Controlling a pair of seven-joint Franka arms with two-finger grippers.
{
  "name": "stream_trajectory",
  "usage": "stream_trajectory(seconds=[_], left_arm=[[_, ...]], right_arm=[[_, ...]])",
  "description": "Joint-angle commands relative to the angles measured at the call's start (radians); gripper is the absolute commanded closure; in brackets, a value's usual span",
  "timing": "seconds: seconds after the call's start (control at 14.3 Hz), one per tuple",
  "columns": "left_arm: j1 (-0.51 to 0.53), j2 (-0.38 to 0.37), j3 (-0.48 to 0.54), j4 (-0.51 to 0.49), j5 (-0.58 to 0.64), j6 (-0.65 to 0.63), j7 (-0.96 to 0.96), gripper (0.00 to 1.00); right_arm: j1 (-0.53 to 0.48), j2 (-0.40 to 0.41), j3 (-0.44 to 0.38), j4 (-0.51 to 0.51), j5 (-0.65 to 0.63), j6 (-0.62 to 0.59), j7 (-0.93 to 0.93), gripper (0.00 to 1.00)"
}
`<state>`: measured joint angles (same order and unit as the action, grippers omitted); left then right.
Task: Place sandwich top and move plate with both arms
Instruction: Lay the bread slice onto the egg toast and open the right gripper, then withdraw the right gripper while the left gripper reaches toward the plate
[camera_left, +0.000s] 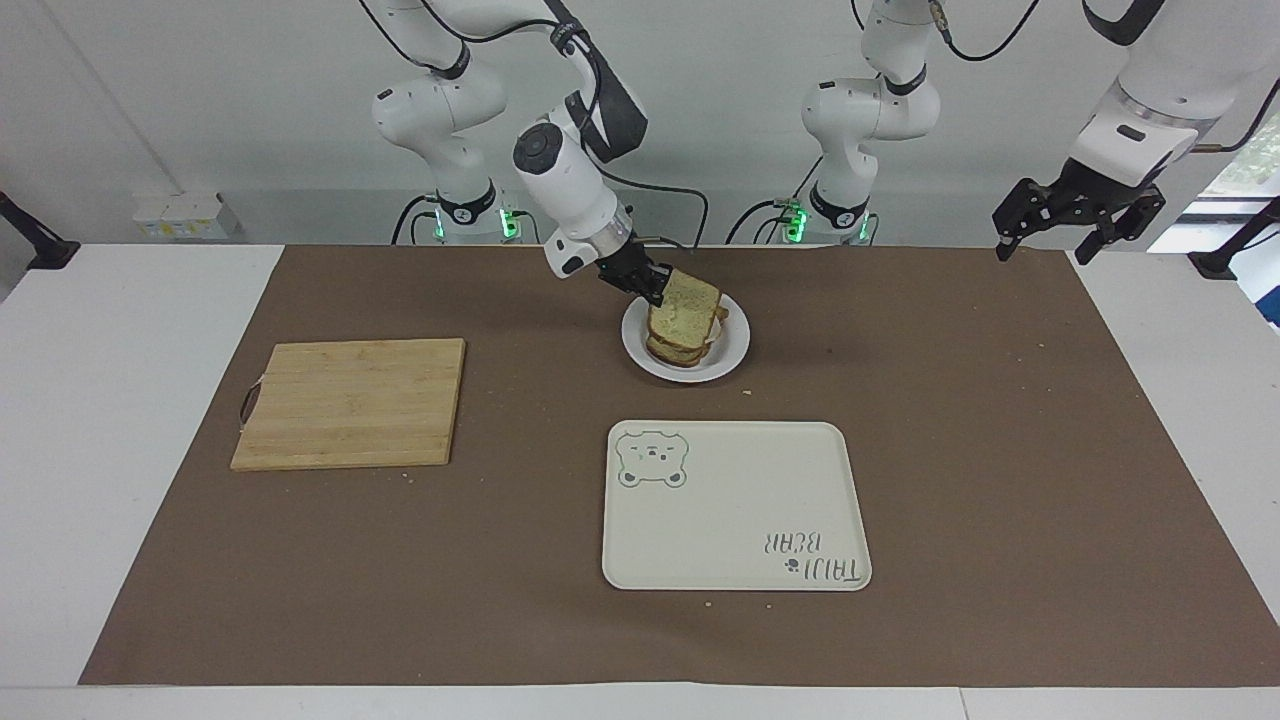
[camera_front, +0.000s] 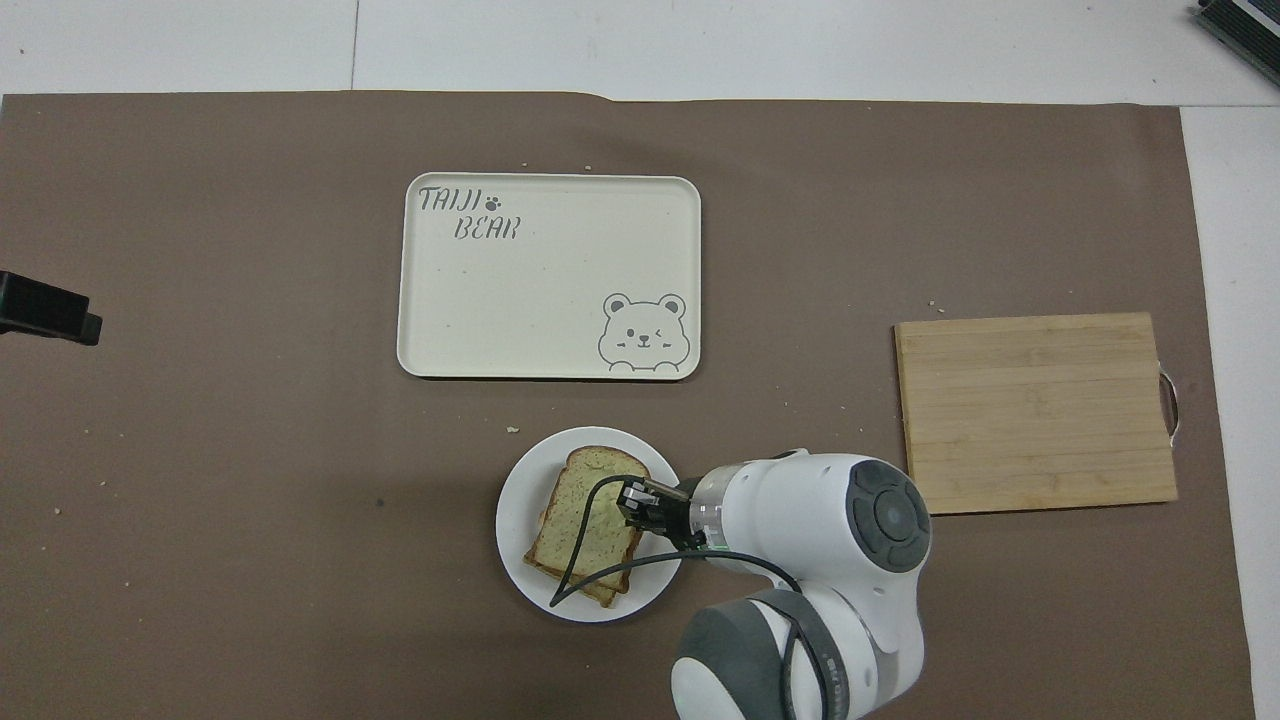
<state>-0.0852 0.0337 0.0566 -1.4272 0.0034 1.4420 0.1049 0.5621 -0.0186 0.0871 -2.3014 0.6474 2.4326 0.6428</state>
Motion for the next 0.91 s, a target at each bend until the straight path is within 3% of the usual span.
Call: stream_trajectory(seconds=[0.0,0.07,0.14,0.21,0.28,0.56,0.84], left_arm=[[0.009,-0.003,-0.001,0.013,-0.011,-0.021,0.009,0.00],[0.009,-0.003,-0.001,0.013,-0.011,-0.021,0.007,0.00],[0.009,-0.003,-0.001,0.013,-0.011,-0.020,0.009,0.00],[0.009,-0.003,-0.001,0.013,-0.010,-0.021,0.009,0.00],[0.009,-0.003,-0.001,0.013,-0.011,-0.021,0.009,0.00],[0.009,-0.003,-0.001,0.013,-0.011,-0.021,0.007,0.00],[0.002,-0.005,-0.003,0.011,-0.014,-0.035,-0.008,0.00]], right_arm=[[0.025,0.084,0.000,-0.009,0.092,0.115,0.011,1.00],[0.042,0.101,0.000,-0.009,0.106,0.132,0.014,0.89],[0.042,0.098,-0.001,-0.003,0.106,0.128,0.024,0.06],[0.042,0.080,-0.003,0.002,0.106,0.123,0.044,0.00],[0.030,0.034,-0.006,0.002,0.106,0.100,0.047,0.00],[-0.126,-0.098,-0.015,0.034,-0.030,-0.149,0.043,0.00],[-0.266,-0.089,-0.010,0.230,-0.298,-0.435,-0.004,0.00]])
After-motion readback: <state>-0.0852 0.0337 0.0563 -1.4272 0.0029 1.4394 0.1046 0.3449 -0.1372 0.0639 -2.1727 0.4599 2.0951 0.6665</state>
